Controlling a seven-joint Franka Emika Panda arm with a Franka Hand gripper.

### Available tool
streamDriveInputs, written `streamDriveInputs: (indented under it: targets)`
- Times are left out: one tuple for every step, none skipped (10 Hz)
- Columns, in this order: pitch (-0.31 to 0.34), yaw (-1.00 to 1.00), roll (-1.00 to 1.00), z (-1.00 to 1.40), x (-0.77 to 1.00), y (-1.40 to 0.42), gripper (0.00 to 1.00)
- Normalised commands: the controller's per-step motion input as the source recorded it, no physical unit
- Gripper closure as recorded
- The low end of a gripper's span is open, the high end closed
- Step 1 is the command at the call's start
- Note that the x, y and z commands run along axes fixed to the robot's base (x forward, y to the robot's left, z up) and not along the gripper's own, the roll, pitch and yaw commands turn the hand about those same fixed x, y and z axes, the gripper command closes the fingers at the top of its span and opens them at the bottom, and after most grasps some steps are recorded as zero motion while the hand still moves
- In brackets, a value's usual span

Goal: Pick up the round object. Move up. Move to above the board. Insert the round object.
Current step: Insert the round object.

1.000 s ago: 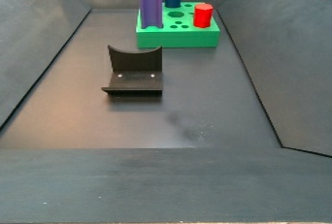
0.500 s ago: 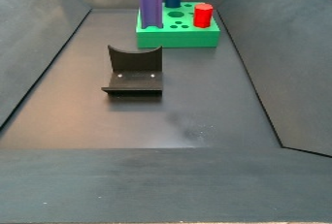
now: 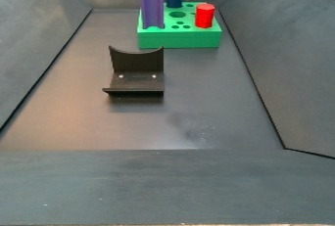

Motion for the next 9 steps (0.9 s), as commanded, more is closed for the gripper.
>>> streamDriveInputs:
  targets:
    - [-0.024,0.01,0.1,-0.37,0.27,0.0,1.0]
    - [-0.021,0.0,0.06,-0.28,0.18,0.0,1.0]
    - [0.0,0.0,0.0,-0.05,0.05,0.0,1.0]
    - [0.0,0.0,0.02,-0.07,0.0,0.0,1.0]
    - [-0.01,0.0,0.05,-0.19,0.0,0.0,1.0]
    - [-0.026,0.0,0.07,-0.27,0.0,-0.02,1.0]
    - [-0.037,0.0,0.06,-0.28,0.0,-0.02,1.0]
    - [-0.05,0.0,0.06,-0.29,0.0,-0.03,1.0]
    - [-0.056,0.0,0.05,-0.27,0.03,-0.06,1.0]
